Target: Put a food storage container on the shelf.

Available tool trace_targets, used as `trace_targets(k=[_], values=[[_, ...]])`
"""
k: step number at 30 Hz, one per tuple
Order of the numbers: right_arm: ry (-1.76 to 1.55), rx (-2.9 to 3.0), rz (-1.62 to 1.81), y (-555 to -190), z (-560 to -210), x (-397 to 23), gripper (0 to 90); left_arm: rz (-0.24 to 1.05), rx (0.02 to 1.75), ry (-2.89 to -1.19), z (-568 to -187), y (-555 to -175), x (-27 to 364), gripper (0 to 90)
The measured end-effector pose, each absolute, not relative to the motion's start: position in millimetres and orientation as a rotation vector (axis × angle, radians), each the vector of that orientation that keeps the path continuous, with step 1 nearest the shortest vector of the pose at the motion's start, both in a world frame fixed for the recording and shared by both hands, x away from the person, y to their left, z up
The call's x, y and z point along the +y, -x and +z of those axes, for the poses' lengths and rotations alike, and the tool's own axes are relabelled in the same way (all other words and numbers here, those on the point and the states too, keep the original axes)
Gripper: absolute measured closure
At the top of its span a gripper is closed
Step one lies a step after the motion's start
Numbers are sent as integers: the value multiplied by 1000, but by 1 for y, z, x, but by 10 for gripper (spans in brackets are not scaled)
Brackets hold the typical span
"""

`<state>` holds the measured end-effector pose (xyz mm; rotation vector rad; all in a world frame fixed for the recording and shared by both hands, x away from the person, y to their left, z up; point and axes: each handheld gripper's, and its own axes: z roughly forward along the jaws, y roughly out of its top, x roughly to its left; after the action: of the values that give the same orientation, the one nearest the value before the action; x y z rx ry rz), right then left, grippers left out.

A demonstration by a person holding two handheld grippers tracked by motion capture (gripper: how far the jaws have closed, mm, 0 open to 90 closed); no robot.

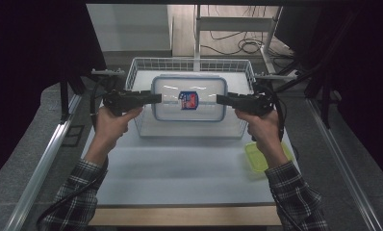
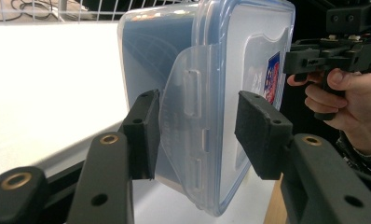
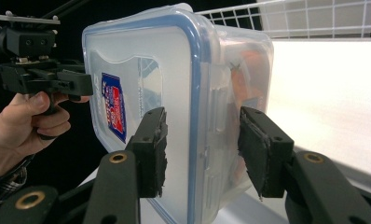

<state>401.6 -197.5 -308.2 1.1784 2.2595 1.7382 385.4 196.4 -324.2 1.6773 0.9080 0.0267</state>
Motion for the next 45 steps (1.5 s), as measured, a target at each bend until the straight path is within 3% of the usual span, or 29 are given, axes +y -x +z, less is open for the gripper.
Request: trace_targets(k=[14,26,33,45], values=[[-1217,2229,1732,-433,-295,-196,520,-4,921,-1649,-317,-420,198,518],[-1269,2201,1762,-456,-303,-194,506,15,946,-1628,-323,-437,198,513],[-1247,2189,1704,-456,-305,-191,479,81,929,-1657,-324,-437,192,427],[-1261,2206,1626,-454,-311,-189,539,73,946,-1646,-331,-442,192,391]])
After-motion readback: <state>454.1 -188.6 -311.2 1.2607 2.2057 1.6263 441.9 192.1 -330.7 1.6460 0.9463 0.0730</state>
